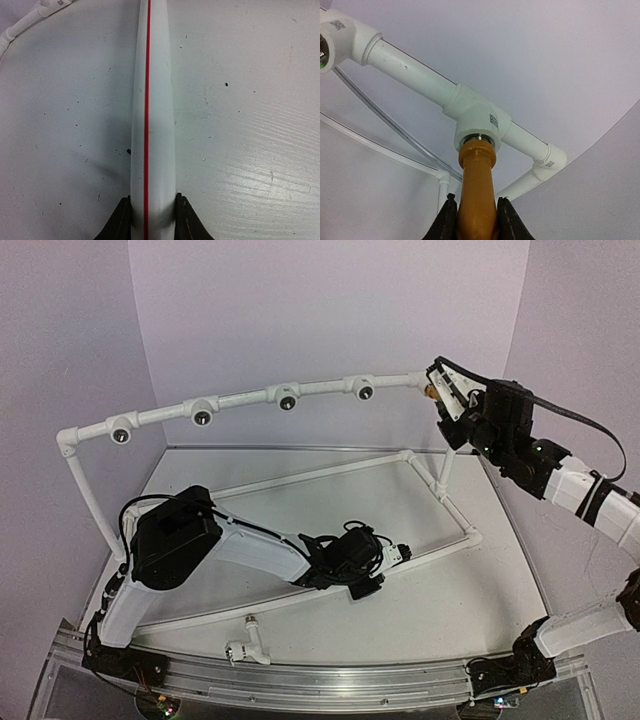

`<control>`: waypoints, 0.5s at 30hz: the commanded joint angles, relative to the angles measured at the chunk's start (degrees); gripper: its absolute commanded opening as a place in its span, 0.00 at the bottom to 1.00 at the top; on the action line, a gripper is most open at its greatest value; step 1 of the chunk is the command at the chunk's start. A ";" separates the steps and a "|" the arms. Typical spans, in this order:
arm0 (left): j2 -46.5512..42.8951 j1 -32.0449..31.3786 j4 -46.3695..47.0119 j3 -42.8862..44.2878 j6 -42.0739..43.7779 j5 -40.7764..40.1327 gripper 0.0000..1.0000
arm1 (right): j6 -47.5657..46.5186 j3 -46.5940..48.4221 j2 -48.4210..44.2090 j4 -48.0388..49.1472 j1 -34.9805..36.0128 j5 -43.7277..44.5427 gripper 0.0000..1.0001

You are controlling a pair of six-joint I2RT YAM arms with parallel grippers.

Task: Install the water faucets
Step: Screw the water faucet onto the adaptor.

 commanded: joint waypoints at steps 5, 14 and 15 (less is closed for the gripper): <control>7.40 -3.47 -17.56 -4.31 2.85 9.17 0.00 | 4.45 2.28 2.30 1.37 -2.36 -6.39 0.00; 7.52 -3.50 -17.57 -4.03 2.92 9.22 0.00 | -17.25 -2.65 4.99 17.37 3.16 8.10 0.00; 7.58 -3.52 -17.59 -3.95 2.93 9.20 0.00 | -20.48 -3.00 5.68 19.88 4.47 9.75 0.00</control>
